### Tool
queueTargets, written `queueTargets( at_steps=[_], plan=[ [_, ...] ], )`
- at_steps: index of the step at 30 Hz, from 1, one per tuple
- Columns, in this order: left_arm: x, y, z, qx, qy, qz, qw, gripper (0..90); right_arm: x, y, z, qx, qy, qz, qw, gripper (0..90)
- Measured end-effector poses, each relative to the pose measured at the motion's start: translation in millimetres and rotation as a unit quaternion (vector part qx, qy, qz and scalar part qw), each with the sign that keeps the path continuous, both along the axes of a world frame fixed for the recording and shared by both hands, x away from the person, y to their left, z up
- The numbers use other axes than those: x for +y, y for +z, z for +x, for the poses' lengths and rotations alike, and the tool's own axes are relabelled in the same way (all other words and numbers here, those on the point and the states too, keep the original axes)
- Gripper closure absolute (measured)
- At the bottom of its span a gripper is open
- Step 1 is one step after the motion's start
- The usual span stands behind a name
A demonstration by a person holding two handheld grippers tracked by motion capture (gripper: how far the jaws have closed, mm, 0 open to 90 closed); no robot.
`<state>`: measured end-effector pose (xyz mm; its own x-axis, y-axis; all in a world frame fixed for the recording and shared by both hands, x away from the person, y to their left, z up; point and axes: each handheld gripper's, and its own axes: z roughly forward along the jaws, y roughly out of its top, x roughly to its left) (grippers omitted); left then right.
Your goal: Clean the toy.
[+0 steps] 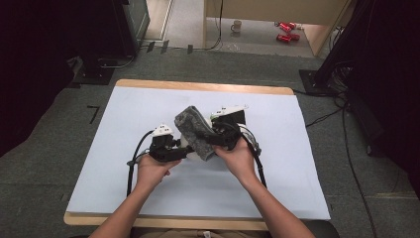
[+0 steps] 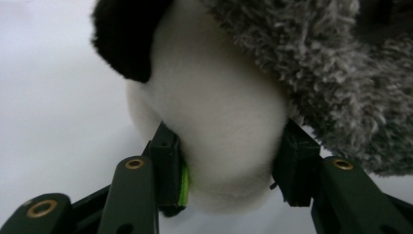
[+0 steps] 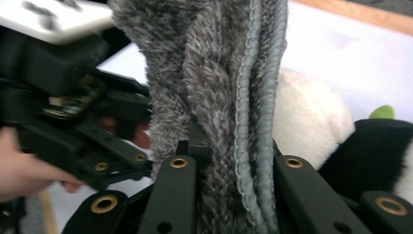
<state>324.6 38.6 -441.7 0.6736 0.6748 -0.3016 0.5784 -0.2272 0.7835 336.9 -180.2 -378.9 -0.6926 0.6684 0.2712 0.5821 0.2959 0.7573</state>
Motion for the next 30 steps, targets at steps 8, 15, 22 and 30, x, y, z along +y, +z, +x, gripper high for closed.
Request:
queueTargets(
  at_steps=[8,15,22,30],
  plan=[
    [7.6,-5.2,13.3,0.019,0.013,-0.026,0.9994,52.5,-20.6,-2.7,10.0,-0.021,-0.038,-0.059,0.9973,78.8],
    [8.9,-6.0,20.8,0.011,0.008,-0.018,0.9997,52.6,-45.8,1.8,15.3,-0.011,-0.059,-0.037,0.9975,79.4],
    [11.1,-6.4,32.2,0.007,-0.002,-0.008,0.9999,52.6,-75.7,4.5,15.6,-0.005,-0.092,-0.008,0.9957,79.3],
    [9.7,-4.5,43.4,-0.007,-0.024,0.007,0.9997,52.5,-96.4,2.3,10.1,-0.003,-0.116,-0.008,0.9933,79.2]
  ],
)
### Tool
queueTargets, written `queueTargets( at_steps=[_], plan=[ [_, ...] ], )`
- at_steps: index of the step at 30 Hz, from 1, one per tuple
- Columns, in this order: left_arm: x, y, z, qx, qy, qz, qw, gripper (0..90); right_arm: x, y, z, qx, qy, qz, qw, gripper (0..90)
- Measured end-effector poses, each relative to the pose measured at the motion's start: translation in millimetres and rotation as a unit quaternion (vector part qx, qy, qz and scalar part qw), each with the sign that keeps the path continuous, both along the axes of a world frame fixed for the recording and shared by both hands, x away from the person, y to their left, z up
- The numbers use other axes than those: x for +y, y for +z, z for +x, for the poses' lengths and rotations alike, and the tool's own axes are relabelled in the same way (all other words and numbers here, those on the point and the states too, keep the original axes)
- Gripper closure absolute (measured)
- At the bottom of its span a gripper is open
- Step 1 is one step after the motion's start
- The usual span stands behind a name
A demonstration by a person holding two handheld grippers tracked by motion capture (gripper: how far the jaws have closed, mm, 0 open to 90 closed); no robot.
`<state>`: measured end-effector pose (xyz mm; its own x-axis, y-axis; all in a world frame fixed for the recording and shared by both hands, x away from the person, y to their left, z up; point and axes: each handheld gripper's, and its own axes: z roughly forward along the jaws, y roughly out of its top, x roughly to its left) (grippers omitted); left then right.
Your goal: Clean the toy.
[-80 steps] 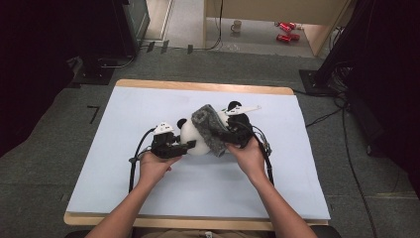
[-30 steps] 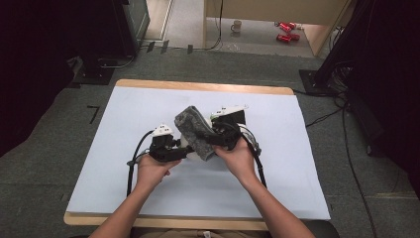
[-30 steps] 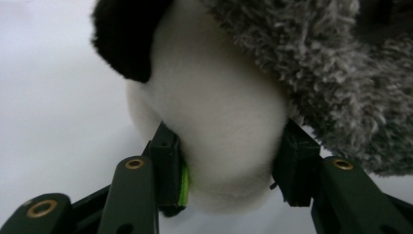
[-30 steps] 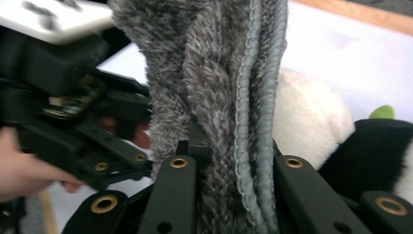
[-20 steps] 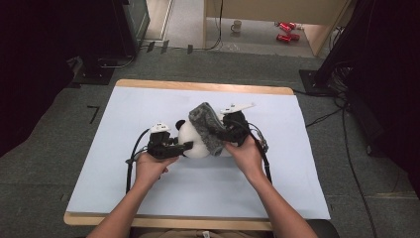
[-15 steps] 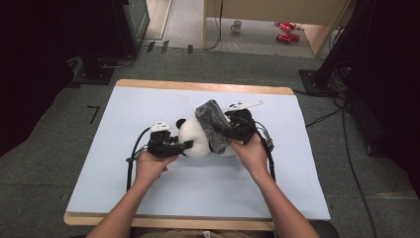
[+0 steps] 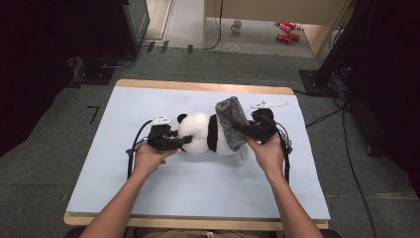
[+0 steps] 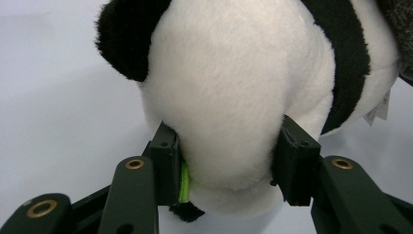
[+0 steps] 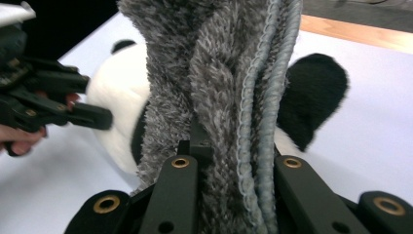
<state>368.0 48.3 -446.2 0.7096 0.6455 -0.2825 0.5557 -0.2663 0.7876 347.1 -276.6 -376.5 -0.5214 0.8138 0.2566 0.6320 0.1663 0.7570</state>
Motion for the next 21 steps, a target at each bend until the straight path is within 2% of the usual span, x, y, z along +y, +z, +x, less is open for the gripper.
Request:
queueTargets(
  at_steps=[4,8,9,12,16,19,21],
  plan=[
    [1.2,-1.4,5.6,0.002,-0.003,-0.003,1.0,52.4,-7.6,0.8,-3.6,-0.001,-0.013,-0.009,0.9999,79.2],
    [2.0,-2.9,10.4,0.008,-0.004,-0.007,0.9999,52.0,-17.9,-2.4,-5.3,0.008,-0.028,-0.001,0.9996,79.0],
    [1.6,-3.1,10.5,0.004,-0.005,-0.006,1.0,51.8,-18.8,-3.8,-6.0,0.012,-0.027,0.003,0.9995,79.0],
    [1.9,-3.7,11.9,0.002,-0.011,-0.008,0.9999,50.1,-12.1,-5.8,-11.0,0.005,-0.032,-0.017,0.9993,79.0],
    [5.0,-5.2,14.1,0.007,-0.015,-0.016,0.9997,39.4,-7.0,-6.9,-12.9,-0.012,-0.035,-0.037,0.9986,79.0],
    [6.0,-2.7,11.1,0.001,-0.016,-0.012,0.9998,33.7,-8.8,-7.9,-11.5,-0.008,-0.036,-0.028,0.9989,78.8],
    [8.1,-3.2,10.2,-0.001,-0.017,-0.017,0.9997,31.2,-10.1,-8.4,-10.3,-0.005,-0.035,-0.023,0.9991,78.6]
  ],
)
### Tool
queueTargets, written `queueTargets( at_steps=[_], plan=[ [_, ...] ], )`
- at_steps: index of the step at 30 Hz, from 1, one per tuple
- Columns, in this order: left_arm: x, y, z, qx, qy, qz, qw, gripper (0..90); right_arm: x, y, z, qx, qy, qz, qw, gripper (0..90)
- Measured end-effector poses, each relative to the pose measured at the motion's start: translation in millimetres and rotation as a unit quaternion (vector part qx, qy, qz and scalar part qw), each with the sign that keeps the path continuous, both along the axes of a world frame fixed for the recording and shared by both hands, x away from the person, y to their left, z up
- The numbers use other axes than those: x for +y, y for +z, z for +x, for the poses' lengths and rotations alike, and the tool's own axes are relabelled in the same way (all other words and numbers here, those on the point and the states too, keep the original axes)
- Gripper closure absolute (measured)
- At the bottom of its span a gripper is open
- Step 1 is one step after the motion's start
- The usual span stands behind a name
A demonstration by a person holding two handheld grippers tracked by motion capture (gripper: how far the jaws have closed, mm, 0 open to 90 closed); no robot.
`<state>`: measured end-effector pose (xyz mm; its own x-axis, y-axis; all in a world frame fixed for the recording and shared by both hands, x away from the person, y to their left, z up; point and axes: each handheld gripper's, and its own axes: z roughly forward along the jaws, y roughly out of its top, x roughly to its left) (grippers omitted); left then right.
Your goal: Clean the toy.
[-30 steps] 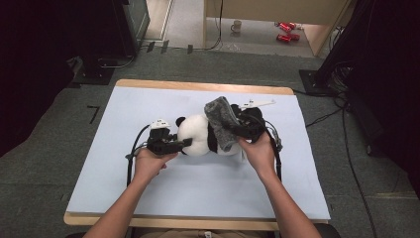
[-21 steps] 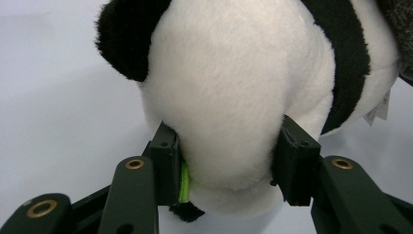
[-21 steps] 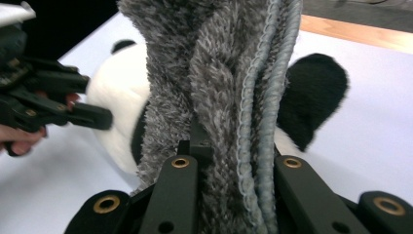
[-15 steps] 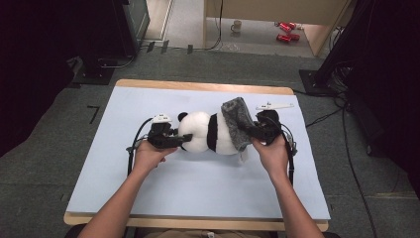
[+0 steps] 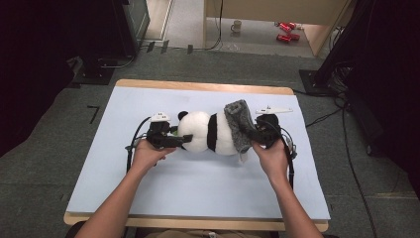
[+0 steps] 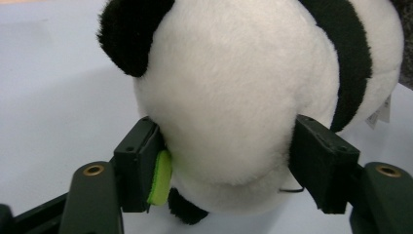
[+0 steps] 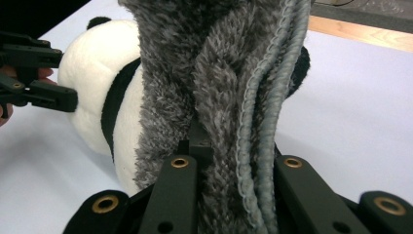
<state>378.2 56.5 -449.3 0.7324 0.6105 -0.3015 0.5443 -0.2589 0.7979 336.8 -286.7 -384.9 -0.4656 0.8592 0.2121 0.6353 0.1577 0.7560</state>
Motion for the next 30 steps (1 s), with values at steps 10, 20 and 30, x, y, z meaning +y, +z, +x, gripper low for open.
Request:
queueTargets(
  at_steps=[10,20,30],
  plan=[
    [6.7,-5.9,-7.3,-0.028,-0.001,-0.006,0.9996,28.0,-6.0,-3.1,13.8,0.004,0.002,0.021,0.9998,78.1],
    [0.1,-23.6,-15.8,-0.029,0.001,0.008,0.9996,28.4,-8.2,-7.1,31.8,0.006,-0.001,0.039,0.9992,77.9],
    [-12.1,-36.1,-14.7,-0.051,0.019,-0.006,0.9985,33.8,-10.2,-12.7,39.2,-0.001,-0.017,0.055,0.9983,77.9]
  ],
)
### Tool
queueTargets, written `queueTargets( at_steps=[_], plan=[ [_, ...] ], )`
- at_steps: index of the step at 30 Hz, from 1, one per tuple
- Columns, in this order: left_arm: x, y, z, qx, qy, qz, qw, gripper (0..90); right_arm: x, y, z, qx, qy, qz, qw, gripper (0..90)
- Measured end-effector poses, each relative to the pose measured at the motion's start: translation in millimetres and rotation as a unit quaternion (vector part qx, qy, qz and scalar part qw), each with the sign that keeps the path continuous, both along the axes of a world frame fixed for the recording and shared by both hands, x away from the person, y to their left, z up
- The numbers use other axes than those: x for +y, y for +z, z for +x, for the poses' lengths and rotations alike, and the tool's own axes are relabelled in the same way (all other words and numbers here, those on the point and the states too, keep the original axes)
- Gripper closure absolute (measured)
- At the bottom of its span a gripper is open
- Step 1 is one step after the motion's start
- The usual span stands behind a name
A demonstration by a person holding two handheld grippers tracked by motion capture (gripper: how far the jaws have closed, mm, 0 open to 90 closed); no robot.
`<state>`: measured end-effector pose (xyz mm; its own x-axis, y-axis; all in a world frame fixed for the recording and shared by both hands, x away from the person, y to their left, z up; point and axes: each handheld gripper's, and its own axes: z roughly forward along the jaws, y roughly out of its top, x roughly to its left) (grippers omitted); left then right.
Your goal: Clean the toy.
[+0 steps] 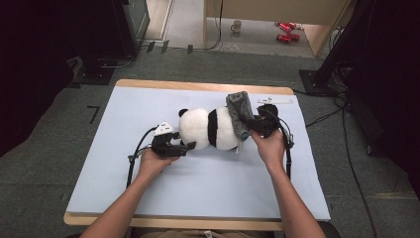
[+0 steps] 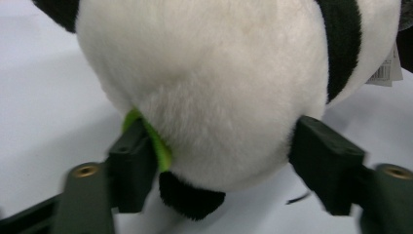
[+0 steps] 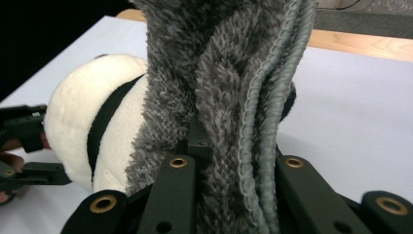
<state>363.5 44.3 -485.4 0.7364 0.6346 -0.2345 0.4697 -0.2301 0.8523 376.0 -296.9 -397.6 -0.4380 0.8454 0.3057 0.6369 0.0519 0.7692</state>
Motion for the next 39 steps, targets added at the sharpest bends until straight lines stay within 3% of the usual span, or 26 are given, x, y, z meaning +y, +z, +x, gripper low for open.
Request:
queueTargets(
  at_steps=[3,6,10,11,15,21,23,25,28,30,32,33,36,39],
  plan=[
    [-2.1,-2.4,0.0,0.006,0.01,-0.009,0.9999,44.5,-4.8,-1.6,-0.5,0.006,0.002,0.023,0.9997,77.8],
    [-2.0,-2.2,1.6,0.009,0.005,-0.021,0.9997,51.3,-10.7,1.6,-4.1,0.006,-0.003,0.046,0.9989,78.0],
    [-1.4,1.7,3.8,0.036,0.007,-0.032,0.9988,56.8,-17.8,11.6,-8.5,0.019,-0.003,0.098,0.995,79.0],
    [-1.2,3.2,3.5,0.041,0.011,-0.035,0.9985,58.0,-17.5,15.4,-9.8,0.017,-0.001,0.101,0.9947,79.1],
    [-0.3,10.9,-2.5,0.031,0.011,-0.02,0.9993,60.4,-6.0,31.8,-16.7,0.003,0.023,0.114,0.9932,78.9],
    [5.7,26.2,-18.7,0.073,-0.003,-0.036,0.9967,63.2,32.5,46.1,-27.2,-0.004,0.078,0.1,0.992,78.8],
    [6.1,29.0,-26.0,0.069,-0.014,-0.023,0.9972,63.2,49.6,45.5,-29.9,-0.001,0.097,0.085,0.9916,78.3],
    [5.5,28.3,-31.4,0.071,-0.017,-0.024,0.997,63.3,65.8,43.4,-32.6,0.003,0.114,0.072,0.9909,78.3],
    [4.2,22.4,-35.8,0.067,-0.006,-0.035,0.9971,63.0,86.7,35.5,-35.2,0.013,0.131,0.046,0.9902,78.4],
    [2.0,19.5,-35.2,0.069,0.0,-0.039,0.9969,62.5,96.8,26.3,-34.4,0.027,0.143,0.043,0.9884,78.3],
    [1.2,20.8,-35.7,0.062,0.002,-0.033,0.9975,61.9,105.4,13.7,-31.6,0.041,0.156,0.037,0.9861,78.1],
    [0.8,21.7,-36.3,0.064,0.003,-0.024,0.9977,61.8,109.4,6.9,-30.1,0.049,0.157,0.021,0.9861,77.7],
    [1.5,17.5,-35.2,0.076,0.008,-0.015,0.997,61.6,112.5,-5.9,-27.3,0.052,0.162,0.014,0.9853,77.8],
    [-0.6,15.7,-32.2,0.08,0.014,-0.015,0.9966,61.6,114.9,-5.7,-27.5,0.034,0.159,-0.03,0.9863,77.9]
  ],
)
